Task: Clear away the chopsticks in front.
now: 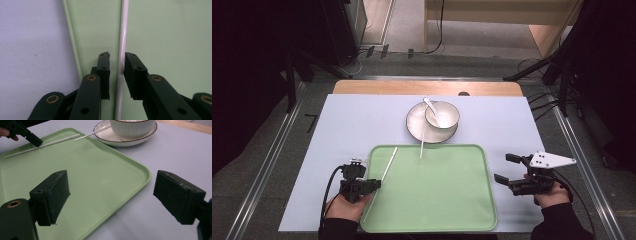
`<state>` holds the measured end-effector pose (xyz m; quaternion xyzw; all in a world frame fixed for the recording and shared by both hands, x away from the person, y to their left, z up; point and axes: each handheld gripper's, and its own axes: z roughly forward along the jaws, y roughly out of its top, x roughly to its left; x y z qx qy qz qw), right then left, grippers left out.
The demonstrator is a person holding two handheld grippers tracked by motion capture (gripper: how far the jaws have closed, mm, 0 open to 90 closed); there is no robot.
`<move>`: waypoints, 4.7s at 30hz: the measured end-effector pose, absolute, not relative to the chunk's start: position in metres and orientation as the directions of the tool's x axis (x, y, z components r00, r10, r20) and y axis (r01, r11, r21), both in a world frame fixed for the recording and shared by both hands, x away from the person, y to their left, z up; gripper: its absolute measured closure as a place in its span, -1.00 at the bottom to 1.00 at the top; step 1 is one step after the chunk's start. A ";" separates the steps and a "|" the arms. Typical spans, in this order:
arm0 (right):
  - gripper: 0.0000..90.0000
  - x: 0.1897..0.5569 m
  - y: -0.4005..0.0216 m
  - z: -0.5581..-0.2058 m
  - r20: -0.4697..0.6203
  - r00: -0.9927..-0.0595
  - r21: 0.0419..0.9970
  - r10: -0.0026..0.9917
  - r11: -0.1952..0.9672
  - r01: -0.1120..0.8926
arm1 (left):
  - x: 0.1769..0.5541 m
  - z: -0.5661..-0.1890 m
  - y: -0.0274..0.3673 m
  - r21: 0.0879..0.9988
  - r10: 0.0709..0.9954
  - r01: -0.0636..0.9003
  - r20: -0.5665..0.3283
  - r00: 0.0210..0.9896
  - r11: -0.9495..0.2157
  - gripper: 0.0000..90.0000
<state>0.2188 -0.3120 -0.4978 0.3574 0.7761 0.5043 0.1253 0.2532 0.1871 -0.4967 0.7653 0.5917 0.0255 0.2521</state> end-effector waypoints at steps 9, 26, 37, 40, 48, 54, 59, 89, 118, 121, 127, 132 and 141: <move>-0.69 0.217 -0.313 -0.498 0.162 -0.713 0.872 0.682 0.238 0.427 | 0.264 -0.487 0.191 0.477 0.865 0.851 -0.308 0.396 -0.219 0.15; -0.69 0.212 -0.317 -0.499 0.164 -0.696 0.869 0.699 0.232 0.437 | 0.327 -0.453 0.144 0.536 0.742 0.767 -0.340 0.579 -0.353 -0.21; -0.69 0.208 -0.321 -0.499 0.166 -0.690 0.870 0.704 0.225 0.439 | 0.370 -0.446 0.096 0.561 0.715 0.725 -0.304 0.630 -0.400 -0.25; -0.69 0.206 -0.322 -0.499 0.169 -0.686 0.869 0.708 0.222 0.442 | 0.380 -0.448 0.086 0.561 0.715 0.713 -0.278 0.641 -0.421 -0.23; -0.69 0.201 -0.326 -0.499 0.168 -0.678 0.871 0.716 0.214 0.442 | 0.403 -0.463 0.071 0.538 0.742 0.722 -0.239 0.626 -0.436 -0.10; -0.69 0.198 -0.328 -0.500 0.168 -0.671 0.870 0.722 0.211 0.445 | 0.415 -0.473 0.064 0.526 0.757 0.729 -0.222 0.614 -0.437 -0.04; -0.69 0.196 -0.329 -0.500 0.169 -0.667 0.869 0.725 0.210 0.448 | 0.422 -0.483 0.063 0.509 0.772 0.746 -0.221 0.595 -0.429 0.09; -0.69 0.196 -0.329 -0.500 0.166 -0.671 0.869 0.723 0.215 0.447 | 0.435 -0.483 0.077 0.456 0.847 0.846 -0.302 0.438 -0.275 0.91; -0.69 0.210 -0.318 -0.499 0.164 -0.700 0.869 0.695 0.234 0.435 | 0.383 -0.425 0.132 0.511 0.805 0.821 -0.359 0.473 -0.254 0.91; -0.69 0.213 -0.317 -0.499 0.162 -0.706 0.871 0.689 0.236 0.431 | 0.375 -0.423 0.137 0.518 0.803 0.817 -0.359 0.475 -0.252 0.91; -0.69 0.215 -0.314 -0.499 0.158 -0.713 0.872 0.683 0.242 0.425 | 0.356 -0.420 0.147 0.532 0.799 0.811 -0.365 0.479 -0.243 0.91; -0.69 0.217 -0.313 -0.498 0.157 -0.716 0.873 0.680 0.244 0.423 | 0.339 -0.421 0.155 0.541 0.797 0.804 -0.358 0.486 -0.247 0.91; -0.69 0.217 -0.313 -0.498 0.158 -0.711 0.873 0.685 0.239 0.425 | 0.313 -0.437 0.166 0.556 0.817 0.802 -0.343 0.463 -0.221 0.91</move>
